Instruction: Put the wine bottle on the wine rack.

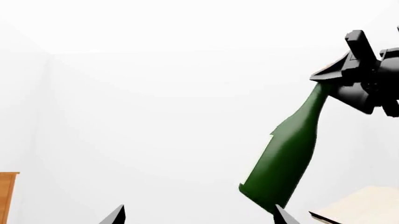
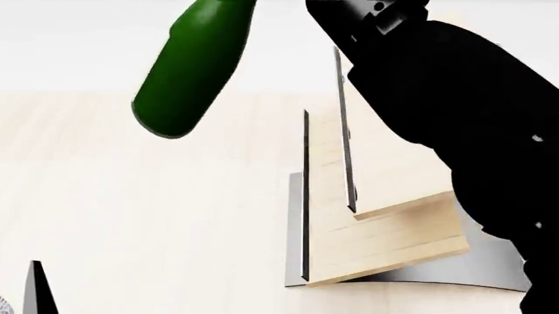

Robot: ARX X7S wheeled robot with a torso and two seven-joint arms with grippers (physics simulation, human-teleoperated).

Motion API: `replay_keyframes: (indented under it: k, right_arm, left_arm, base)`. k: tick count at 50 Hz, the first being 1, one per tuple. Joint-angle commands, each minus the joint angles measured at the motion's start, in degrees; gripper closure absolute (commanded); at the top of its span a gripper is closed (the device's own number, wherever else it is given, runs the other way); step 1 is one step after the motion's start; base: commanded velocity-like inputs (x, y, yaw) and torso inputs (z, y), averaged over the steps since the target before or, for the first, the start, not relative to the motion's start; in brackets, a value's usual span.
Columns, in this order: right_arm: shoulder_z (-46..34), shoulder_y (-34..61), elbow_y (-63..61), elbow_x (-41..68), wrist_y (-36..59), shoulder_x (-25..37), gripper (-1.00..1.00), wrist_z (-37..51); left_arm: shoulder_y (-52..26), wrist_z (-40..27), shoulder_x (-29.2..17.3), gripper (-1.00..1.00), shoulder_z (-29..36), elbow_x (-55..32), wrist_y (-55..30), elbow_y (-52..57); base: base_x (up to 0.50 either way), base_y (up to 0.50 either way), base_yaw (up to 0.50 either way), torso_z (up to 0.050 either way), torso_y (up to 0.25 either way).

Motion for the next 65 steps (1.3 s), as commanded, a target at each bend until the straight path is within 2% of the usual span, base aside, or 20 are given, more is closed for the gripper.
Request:
replay_keyframes:
  k: [1,5,11,25,33,47,65]
  right_arm:
    - [7.13,1.31,6.55,8.98,2.0,3.23,1.0,-0.26]
    - [8.31,0.55,7.27,8.89,-0.01,4.39,1.0,0.78]
    - [10.14,-0.02,9.62,13.07,1.56,5.87,1.0,0.85]
    - [11.7,-1.27,14.02,14.82,1.8,9.87,1.0,1.61]
    - [14.76,-1.89,17.5,20.77,3.81,12.38,1.0,2.48]
    - [17.96,-3.92,22.26,27.21,5.69,14.08,1.0,2.45]
    - [17.56,-4.93,30.27,29.16,10.13,14.32,1.0,-1.06]
  left_arm:
    - [-0.19,-0.03,-0.02,-1.0,0.31,0.08,-0.17,-0.06]
    - [-0.14,-0.09,-0.09,-1.0,0.31,0.06,-0.24,0.13]
    - [-0.2,-0.02,-0.05,-1.0,0.67,0.18,-0.32,0.11]
    - [-0.26,-0.21,-0.16,-1.0,0.74,0.16,-0.23,-0.02]
    - [-0.49,-0.22,-0.13,-1.0,0.96,0.11,-0.02,-0.59]
    - [-0.46,-0.4,-0.3,-1.0,1.02,0.03,-0.18,-0.35]
    - [-0.44,-0.65,-0.43,-1.0,1.19,0.04,-0.13,-0.44]
  base:
    - [0.0,0.0,0.0,0.0,0.0]
    - [0.0,0.0,0.0,0.0,0.0]
    - [0.0,0.0,0.0,0.0,0.002]
    - [0.0,0.0,0.0,0.0,0.001]
    - [0.0,0.0,0.0,0.0,0.0]
    - [0.0,0.0,0.0,0.0,0.001]
    - [0.0,0.0,0.0,0.0,0.001]
